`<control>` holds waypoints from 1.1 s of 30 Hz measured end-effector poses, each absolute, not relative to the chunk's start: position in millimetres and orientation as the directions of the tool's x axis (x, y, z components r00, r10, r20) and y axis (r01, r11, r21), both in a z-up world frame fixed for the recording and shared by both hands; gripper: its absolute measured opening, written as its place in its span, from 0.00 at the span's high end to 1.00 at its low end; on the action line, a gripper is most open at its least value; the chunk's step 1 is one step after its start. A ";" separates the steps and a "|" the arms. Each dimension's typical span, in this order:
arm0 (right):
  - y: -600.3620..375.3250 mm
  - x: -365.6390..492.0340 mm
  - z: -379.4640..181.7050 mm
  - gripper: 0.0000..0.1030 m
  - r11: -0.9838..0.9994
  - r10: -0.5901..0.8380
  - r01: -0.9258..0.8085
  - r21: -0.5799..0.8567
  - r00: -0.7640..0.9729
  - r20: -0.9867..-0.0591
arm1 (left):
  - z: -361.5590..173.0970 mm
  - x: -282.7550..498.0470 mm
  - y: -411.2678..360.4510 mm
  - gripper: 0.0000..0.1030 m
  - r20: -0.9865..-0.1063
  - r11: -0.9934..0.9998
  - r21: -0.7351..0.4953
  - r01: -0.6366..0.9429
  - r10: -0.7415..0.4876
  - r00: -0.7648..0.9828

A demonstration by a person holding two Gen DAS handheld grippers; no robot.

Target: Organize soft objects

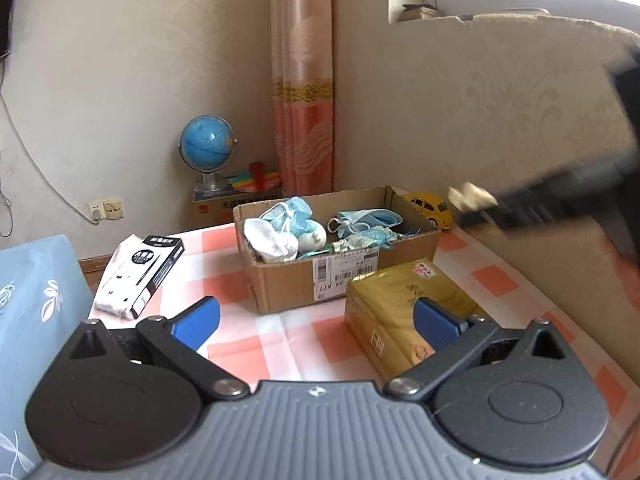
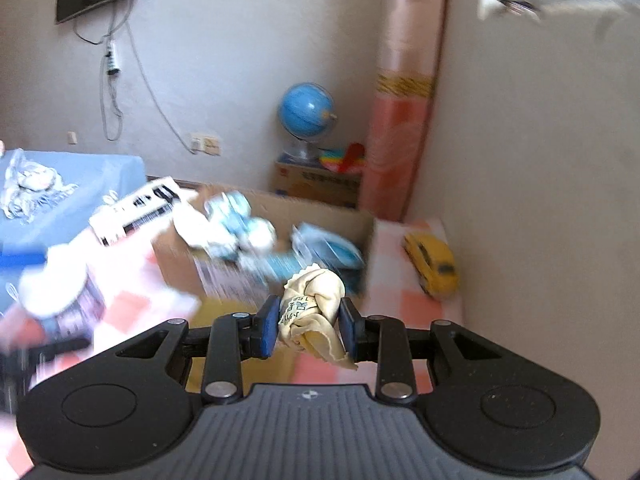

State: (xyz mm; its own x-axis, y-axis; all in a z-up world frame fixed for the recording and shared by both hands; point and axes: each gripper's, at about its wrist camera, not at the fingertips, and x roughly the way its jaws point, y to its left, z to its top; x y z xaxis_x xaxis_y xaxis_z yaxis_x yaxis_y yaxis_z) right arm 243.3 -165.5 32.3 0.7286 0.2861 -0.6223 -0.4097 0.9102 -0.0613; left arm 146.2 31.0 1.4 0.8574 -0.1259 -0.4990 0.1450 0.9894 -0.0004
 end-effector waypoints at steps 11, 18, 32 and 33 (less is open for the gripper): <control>-99.2 342.5 35.8 0.29 0.900 0.323 -0.435 -0.007 0.679 -0.659 | -18.2 137.6 50.0 0.00 -0.527 0.993 -0.006 0.117 -0.102 0.844; -109.3 325.0 30.5 0.00 0.922 0.294 -0.386 0.013 0.678 -0.674 | -14.4 138.8 54.8 0.00 -0.531 0.994 -0.019 0.105 -0.099 0.841; -145.8 205.8 44.6 0.00 0.985 0.072 -0.164 -0.060 0.695 -0.716 | 31.7 143.1 45.3 0.00 -0.604 0.999 0.030 -0.036 0.047 0.796; -148.2 197.5 46.4 0.00 0.985 0.079 -0.162 -0.050 0.697 -0.713 | 35.0 142.4 43.6 0.00 -0.604 0.999 0.035 -0.039 0.052 0.795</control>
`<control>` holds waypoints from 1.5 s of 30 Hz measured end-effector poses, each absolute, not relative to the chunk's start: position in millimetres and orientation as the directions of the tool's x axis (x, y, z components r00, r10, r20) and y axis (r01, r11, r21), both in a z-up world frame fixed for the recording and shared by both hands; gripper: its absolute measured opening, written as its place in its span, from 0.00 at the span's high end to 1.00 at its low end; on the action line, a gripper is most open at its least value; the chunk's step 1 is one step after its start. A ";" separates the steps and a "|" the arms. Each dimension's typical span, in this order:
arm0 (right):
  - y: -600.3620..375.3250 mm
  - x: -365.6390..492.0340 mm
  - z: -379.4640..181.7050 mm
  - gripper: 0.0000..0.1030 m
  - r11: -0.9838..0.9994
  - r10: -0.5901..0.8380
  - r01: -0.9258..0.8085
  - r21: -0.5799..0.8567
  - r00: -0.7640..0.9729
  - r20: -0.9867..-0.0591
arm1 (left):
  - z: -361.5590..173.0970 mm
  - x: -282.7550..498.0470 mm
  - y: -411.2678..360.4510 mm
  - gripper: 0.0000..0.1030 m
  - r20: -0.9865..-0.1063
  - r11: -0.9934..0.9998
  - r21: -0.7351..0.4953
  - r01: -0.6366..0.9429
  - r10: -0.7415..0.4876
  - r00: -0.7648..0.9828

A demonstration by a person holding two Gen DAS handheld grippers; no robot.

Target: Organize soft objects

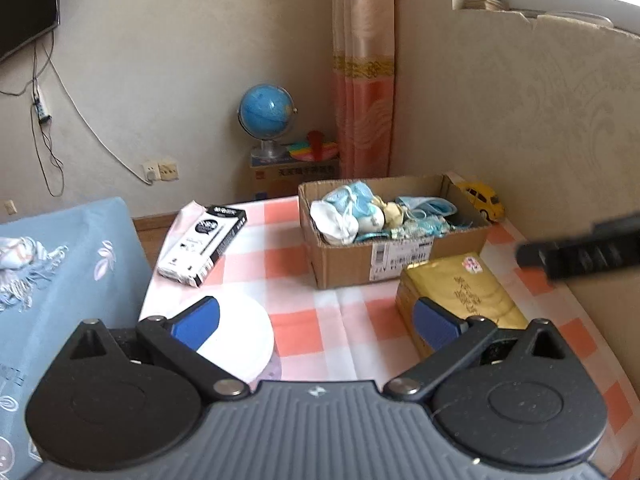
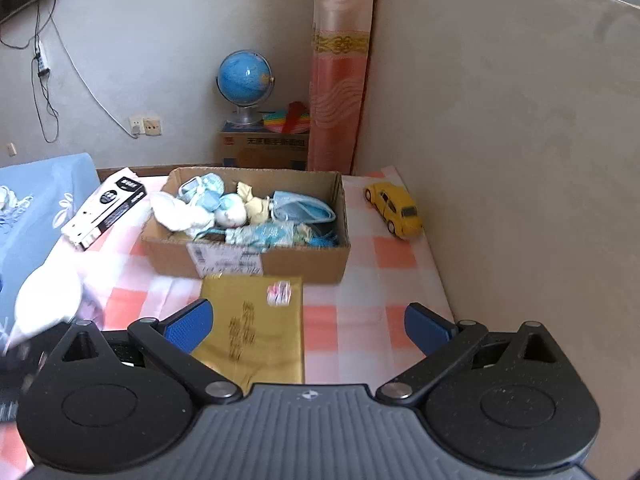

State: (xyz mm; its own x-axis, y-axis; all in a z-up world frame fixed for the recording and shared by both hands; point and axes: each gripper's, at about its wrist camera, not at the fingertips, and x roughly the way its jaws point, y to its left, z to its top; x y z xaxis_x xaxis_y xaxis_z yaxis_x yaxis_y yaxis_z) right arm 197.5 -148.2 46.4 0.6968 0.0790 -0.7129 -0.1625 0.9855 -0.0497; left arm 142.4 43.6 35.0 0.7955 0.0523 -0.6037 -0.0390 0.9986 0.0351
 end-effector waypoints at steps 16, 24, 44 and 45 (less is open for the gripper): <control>-162.4 145.8 60.0 0.00 0.991 0.099 -0.135 -0.001 0.731 -0.675 | 54.7 129.7 18.7 0.00 -0.610 0.998 0.045 -0.033 0.053 0.790; -166.6 141.4 62.9 0.00 0.991 0.098 -0.131 0.000 0.739 -0.667 | 58.3 125.8 15.2 0.00 -0.605 0.999 0.042 -0.030 0.050 0.795; -172.0 136.6 68.5 0.00 0.992 0.100 -0.130 0.002 0.752 -0.651 | 63.9 126.8 12.4 0.00 -0.600 0.998 0.054 -0.021 0.049 0.799; -172.1 136.6 68.4 0.00 0.991 0.101 -0.131 0.003 0.752 -0.651 | 64.1 126.5 12.4 0.00 -0.599 0.998 0.054 -0.021 0.049 0.799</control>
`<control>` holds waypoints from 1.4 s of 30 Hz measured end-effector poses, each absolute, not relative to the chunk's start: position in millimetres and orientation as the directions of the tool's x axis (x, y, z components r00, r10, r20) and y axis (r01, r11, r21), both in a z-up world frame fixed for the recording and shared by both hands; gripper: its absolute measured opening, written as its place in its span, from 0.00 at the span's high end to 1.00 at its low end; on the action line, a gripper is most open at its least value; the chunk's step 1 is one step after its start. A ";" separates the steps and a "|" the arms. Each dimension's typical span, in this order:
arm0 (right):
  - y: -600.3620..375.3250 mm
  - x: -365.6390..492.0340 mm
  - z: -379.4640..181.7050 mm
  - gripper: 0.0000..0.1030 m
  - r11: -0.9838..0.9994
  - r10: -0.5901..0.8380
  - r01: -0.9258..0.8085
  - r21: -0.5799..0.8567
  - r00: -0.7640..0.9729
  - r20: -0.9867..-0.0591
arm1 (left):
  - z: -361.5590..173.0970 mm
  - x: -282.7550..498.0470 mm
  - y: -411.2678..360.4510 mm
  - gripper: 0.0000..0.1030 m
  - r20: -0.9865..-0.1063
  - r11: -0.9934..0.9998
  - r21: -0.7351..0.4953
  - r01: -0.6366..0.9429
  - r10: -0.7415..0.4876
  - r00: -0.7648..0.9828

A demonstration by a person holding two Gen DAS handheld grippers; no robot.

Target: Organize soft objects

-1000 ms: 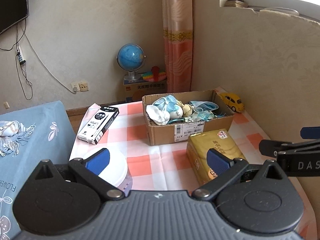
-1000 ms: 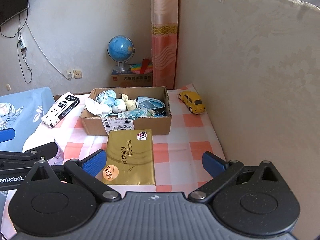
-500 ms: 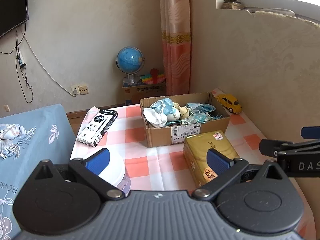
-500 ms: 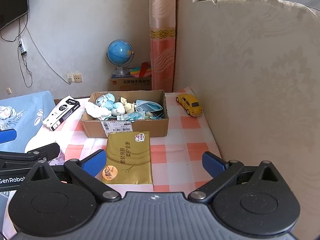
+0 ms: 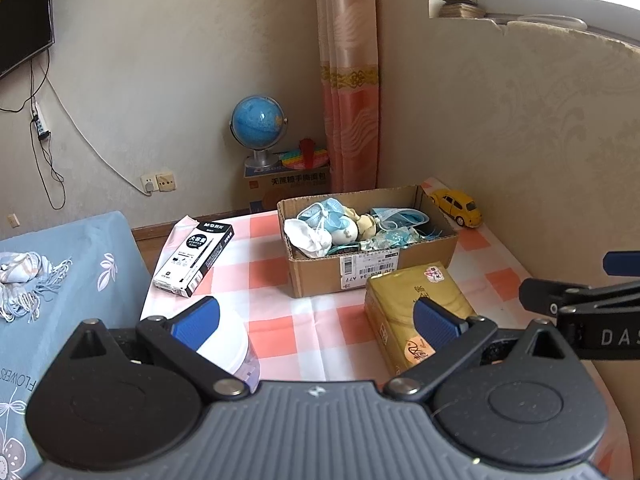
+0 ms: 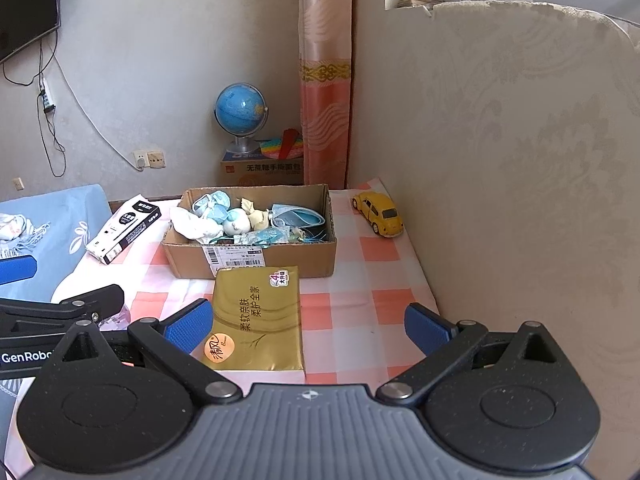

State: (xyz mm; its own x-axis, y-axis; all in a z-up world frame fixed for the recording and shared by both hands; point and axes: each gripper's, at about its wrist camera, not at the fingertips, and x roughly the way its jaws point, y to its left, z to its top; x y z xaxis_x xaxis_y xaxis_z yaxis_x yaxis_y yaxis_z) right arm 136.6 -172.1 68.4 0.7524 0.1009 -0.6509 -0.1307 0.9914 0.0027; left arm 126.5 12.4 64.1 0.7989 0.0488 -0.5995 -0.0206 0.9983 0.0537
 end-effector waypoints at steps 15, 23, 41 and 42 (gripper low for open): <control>-173.8 135.8 66.9 0.00 0.992 0.100 -0.125 0.008 0.751 -0.652 | 62.2 127.7 10.6 0.00 -0.604 0.998 0.060 -0.020 0.052 0.795; -173.7 135.6 66.7 0.00 0.992 0.099 -0.125 0.006 0.752 -0.652 | 62.3 127.8 10.3 0.00 -0.604 0.998 0.060 -0.020 0.052 0.795; -174.4 134.7 66.8 0.00 0.992 0.100 -0.125 0.008 0.752 -0.651 | 62.2 129.8 8.3 0.00 -0.608 0.998 0.062 -0.016 0.051 0.793; -174.4 134.6 66.7 0.00 0.992 0.100 -0.125 0.008 0.753 -0.651 | 62.1 129.4 8.2 0.00 -0.607 0.998 0.063 -0.017 0.052 0.793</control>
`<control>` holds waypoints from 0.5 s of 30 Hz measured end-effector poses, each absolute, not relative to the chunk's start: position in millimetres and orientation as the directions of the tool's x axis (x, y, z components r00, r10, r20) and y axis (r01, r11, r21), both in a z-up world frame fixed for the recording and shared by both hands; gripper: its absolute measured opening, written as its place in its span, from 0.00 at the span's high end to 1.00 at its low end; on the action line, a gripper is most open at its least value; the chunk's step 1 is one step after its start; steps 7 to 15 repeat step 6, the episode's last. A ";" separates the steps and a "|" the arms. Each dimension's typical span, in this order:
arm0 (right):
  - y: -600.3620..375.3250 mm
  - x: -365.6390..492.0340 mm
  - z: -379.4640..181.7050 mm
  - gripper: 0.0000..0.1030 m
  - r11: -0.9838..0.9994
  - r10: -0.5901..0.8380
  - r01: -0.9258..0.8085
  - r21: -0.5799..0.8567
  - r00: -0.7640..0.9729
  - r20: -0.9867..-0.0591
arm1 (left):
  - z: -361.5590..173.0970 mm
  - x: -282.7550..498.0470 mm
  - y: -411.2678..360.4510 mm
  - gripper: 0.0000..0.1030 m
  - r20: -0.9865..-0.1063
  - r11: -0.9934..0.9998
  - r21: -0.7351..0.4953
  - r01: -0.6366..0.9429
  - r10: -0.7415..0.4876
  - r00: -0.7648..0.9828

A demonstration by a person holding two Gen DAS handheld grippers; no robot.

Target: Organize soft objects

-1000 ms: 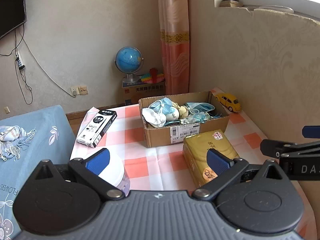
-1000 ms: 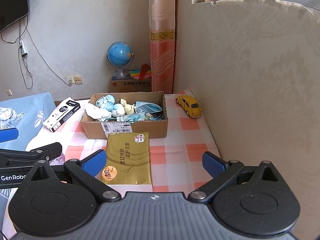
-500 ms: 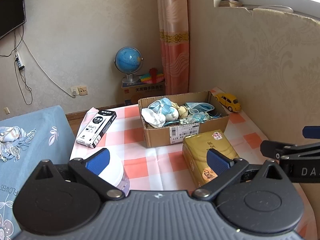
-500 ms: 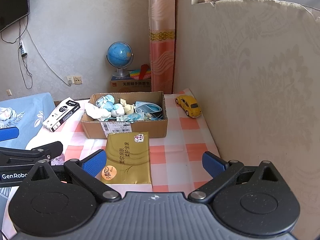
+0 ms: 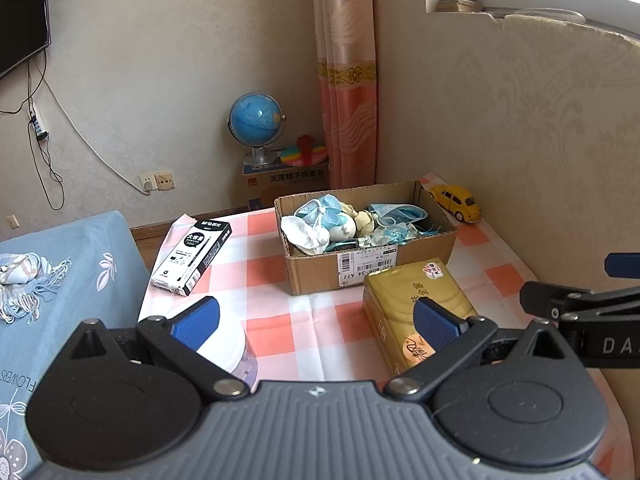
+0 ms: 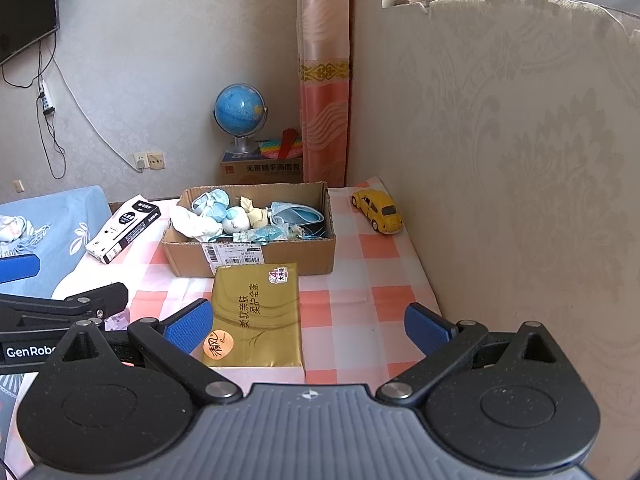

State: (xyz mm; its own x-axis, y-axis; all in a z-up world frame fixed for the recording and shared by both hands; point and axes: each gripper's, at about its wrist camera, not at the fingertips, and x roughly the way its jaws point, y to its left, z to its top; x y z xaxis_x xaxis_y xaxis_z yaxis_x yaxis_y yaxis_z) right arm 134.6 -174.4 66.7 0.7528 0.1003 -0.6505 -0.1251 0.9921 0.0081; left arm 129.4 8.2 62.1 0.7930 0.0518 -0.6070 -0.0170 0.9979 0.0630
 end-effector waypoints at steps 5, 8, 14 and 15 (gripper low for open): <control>-174.3 134.2 66.4 0.00 0.992 0.101 -0.126 0.009 0.753 -0.650 | 61.9 129.7 8.0 0.00 -0.607 0.998 0.063 -0.016 0.051 0.793; -174.2 134.3 66.4 0.00 0.992 0.101 -0.125 0.009 0.753 -0.650 | 61.9 129.8 8.0 0.00 -0.608 0.998 0.063 -0.016 0.051 0.793; -174.2 134.3 66.4 0.00 0.992 0.101 -0.125 0.009 0.753 -0.650 | 61.9 129.8 8.0 0.00 -0.608 0.998 0.063 -0.016 0.051 0.793; -174.2 134.3 66.4 0.00 0.992 0.101 -0.125 0.009 0.753 -0.650 | 61.9 129.8 8.0 0.00 -0.608 0.998 0.063 -0.016 0.051 0.793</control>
